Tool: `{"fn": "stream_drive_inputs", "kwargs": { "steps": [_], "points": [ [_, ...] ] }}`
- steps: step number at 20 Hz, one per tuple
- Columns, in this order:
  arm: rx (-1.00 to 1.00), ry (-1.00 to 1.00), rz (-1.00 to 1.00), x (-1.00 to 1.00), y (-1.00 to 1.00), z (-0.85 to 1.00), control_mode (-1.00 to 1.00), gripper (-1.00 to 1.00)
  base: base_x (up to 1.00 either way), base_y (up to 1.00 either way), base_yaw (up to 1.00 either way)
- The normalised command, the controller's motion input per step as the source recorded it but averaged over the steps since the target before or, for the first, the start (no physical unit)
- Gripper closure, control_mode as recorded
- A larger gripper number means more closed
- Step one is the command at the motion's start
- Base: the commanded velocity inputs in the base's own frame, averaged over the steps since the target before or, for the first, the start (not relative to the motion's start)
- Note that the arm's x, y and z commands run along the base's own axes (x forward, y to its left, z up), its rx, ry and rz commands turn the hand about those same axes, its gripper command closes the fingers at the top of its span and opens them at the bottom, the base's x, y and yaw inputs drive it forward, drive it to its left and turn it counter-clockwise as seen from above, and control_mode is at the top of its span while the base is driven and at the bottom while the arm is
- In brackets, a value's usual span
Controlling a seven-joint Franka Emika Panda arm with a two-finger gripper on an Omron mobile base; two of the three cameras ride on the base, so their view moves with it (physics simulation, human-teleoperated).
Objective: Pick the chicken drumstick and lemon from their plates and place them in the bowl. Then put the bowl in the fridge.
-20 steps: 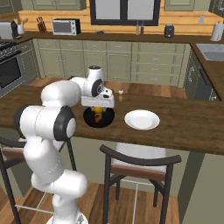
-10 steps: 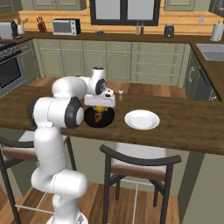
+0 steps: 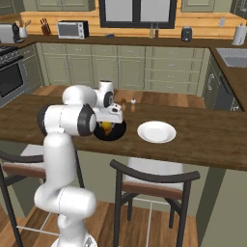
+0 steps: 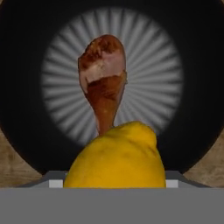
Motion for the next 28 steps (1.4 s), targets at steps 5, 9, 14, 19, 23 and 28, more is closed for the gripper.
{"fn": "stream_drive_inputs", "kwargs": {
  "steps": [5,9,14,19,23,28],
  "points": [
    [0.0,0.04,0.0,0.0,0.0,-0.25,-1.0,-1.0,0.0,0.0,0.0],
    [0.0,-0.01,0.0,0.0,0.0,0.0,-1.0,-1.0,0.0,0.0,0.0],
    [0.0,0.0,0.0,-0.01,0.0,0.07,-1.0,-1.0,0.0,0.0,0.0],
    [0.01,-0.06,-0.02,-0.43,-0.25,0.41,-1.0,-1.0,0.0,0.0,0.0],
    [0.0,-0.19,-0.09,-0.82,-0.28,0.21,-1.0,-1.0,0.0,0.0,0.0],
    [0.04,-0.12,-0.21,-0.79,-0.19,0.03,-1.0,-1.0,0.0,0.0,0.0]
  ]
}}
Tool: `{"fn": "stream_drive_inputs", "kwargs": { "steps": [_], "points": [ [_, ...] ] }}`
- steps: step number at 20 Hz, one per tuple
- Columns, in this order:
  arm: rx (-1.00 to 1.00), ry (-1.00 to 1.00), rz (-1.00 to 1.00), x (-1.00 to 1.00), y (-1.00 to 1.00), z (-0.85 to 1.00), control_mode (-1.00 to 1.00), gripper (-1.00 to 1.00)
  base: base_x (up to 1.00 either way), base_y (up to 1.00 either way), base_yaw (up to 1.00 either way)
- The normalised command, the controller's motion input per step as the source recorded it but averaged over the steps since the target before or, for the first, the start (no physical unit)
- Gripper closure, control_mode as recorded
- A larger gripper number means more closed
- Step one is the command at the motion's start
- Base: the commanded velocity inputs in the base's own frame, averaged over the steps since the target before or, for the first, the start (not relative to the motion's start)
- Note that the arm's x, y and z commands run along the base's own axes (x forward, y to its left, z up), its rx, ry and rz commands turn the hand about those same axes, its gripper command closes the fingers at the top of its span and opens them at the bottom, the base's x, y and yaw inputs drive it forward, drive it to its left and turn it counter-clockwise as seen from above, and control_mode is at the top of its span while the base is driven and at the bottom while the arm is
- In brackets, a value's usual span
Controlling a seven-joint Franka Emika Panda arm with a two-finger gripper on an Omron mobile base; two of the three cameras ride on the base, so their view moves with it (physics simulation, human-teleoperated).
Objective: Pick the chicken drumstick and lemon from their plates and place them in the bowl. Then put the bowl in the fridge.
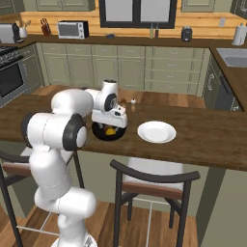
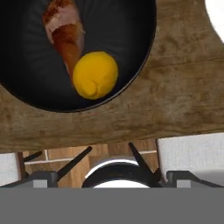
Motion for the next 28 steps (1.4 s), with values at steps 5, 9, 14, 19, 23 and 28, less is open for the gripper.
{"fn": "stream_drive_inputs", "kwargs": {
  "steps": [5,9,14,19,23,28],
  "points": [
    [0.13,-0.03,-0.19,-0.39,-0.3,0.08,-1.0,-1.0,0.0,0.0,0.0],
    [0.2,0.0,-0.13,0.05,-0.24,0.09,-1.0,-1.0,0.0,0.0,0.0],
    [0.06,-0.02,-0.03,0.4,-0.26,0.0,-1.0,-1.0,0.0,0.0,0.0],
    [0.0,0.0,-0.01,0.45,-0.19,0.0,-1.0,-1.0,0.0,0.0,0.0],
    [0.0,0.0,-0.04,0.5,0.0,0.0,-1.0,-1.0,0.0,0.0,0.0],
    [0.0,0.0,0.0,0.36,0.0,-0.22,-1.0,-1.0,0.0,0.0,0.0]
  ]
}}
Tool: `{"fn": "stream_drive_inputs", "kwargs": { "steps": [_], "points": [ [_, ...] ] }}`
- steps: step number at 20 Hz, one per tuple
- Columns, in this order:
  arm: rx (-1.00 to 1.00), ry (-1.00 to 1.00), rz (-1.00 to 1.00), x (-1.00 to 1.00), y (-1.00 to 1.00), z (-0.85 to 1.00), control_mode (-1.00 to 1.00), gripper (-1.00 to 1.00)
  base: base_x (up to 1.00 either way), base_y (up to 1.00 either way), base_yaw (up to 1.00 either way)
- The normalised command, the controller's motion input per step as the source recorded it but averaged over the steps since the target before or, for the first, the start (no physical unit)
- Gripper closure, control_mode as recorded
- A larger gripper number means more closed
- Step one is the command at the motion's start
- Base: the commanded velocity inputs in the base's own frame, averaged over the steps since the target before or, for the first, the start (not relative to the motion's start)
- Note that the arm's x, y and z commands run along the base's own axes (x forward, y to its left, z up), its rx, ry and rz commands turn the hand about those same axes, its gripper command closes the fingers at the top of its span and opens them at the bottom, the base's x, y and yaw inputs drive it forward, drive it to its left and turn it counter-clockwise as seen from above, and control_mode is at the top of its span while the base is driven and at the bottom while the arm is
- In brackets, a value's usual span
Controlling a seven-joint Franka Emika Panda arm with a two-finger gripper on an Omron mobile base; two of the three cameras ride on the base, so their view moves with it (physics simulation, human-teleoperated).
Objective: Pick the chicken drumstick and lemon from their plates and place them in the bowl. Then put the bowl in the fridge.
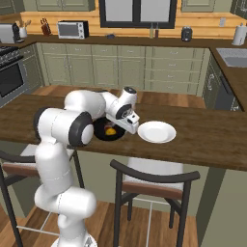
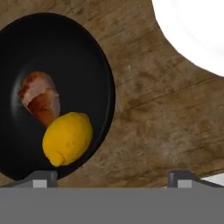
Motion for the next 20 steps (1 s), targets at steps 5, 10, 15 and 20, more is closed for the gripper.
{"fn": "stream_drive_inputs", "kwargs": {
  "steps": [5,10,15,20],
  "points": [
    [0.01,0.03,0.0,0.39,-0.01,-0.39,-1.0,-1.0,0.0,0.0,0.0],
    [0.06,0.01,0.0,0.41,-0.02,-0.34,-1.0,-1.0,0.0,0.0,0.0],
    [0.05,0.0,0.0,0.49,-0.05,-0.02,-1.0,-1.0,0.0,0.0,0.0],
    [0.04,0.0,0.0,0.03,0.02,-0.21,-1.0,-1.0,0.0,0.0,0.0]
  ]
}}
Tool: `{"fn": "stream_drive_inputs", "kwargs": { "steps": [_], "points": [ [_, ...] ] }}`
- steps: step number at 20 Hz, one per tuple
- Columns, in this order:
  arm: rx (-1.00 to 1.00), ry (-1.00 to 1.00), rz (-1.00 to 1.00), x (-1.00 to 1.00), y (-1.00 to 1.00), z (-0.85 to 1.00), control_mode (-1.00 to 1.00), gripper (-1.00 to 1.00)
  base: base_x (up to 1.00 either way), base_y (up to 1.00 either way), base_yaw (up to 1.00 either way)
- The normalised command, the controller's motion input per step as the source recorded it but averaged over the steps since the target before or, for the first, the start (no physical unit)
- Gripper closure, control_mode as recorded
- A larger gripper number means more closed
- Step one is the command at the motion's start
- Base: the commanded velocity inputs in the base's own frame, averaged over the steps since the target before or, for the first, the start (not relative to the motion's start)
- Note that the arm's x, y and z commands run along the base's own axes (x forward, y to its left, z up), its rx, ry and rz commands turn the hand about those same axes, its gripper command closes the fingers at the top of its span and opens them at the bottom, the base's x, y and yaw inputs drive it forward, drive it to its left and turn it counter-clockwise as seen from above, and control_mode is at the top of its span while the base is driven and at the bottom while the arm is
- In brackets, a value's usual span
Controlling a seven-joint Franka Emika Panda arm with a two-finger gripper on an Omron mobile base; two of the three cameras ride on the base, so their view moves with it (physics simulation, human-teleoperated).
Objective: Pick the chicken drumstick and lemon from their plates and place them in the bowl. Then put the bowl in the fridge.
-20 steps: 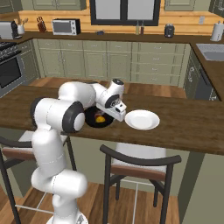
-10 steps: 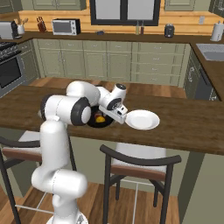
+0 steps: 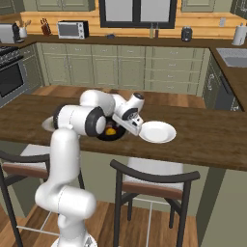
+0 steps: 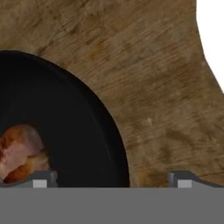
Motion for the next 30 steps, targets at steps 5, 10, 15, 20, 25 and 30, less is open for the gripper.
{"fn": "stream_drive_inputs", "kwargs": {
  "steps": [5,10,15,20,25,30],
  "points": [
    [0.01,0.0,0.0,0.0,0.31,-0.35,-1.0,-1.0,0.0,0.0,0.0],
    [0.0,0.0,0.0,0.0,0.71,-0.39,-1.0,1.0,0.0,0.0,0.0],
    [0.0,0.0,0.0,-0.05,0.37,-0.2,-1.0,1.0,0.0,0.0,0.0],
    [-0.04,-0.06,-0.07,-0.53,0.55,-0.04,-1.0,1.0,0.0,0.0,0.0],
    [-0.03,-0.07,-0.16,-0.54,0.18,0.22,-1.0,1.0,0.0,0.0,0.0],
    [-0.07,-0.01,-0.42,-0.53,0.0,0.39,-1.0,1.0,0.0,0.0,0.0]
  ]
}}
